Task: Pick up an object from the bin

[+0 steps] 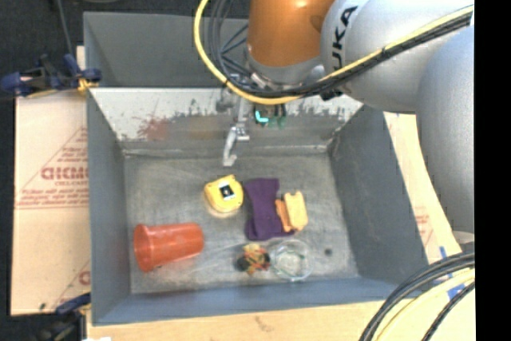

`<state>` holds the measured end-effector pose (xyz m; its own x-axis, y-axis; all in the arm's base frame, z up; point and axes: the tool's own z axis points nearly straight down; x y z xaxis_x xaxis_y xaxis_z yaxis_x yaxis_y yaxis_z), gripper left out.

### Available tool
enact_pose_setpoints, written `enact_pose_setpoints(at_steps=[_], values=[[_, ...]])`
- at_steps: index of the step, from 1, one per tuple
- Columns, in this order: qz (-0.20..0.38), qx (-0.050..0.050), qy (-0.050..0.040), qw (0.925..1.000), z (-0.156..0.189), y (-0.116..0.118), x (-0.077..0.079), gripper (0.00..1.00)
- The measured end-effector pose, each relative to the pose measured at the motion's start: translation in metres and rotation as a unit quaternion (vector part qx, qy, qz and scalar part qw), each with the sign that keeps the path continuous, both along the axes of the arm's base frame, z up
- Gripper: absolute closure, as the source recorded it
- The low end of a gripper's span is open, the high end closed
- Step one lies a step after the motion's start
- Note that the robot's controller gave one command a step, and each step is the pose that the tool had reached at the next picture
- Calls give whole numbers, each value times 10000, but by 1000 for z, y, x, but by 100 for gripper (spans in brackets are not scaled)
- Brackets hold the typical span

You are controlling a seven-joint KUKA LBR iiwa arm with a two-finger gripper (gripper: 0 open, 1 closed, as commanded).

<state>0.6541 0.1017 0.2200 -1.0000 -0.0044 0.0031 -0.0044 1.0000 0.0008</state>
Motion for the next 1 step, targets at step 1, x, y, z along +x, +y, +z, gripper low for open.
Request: enact_pose_setpoints(at_steps=[1], values=[[-7, 4, -42, 10000, 5, 0, 2, 0]])
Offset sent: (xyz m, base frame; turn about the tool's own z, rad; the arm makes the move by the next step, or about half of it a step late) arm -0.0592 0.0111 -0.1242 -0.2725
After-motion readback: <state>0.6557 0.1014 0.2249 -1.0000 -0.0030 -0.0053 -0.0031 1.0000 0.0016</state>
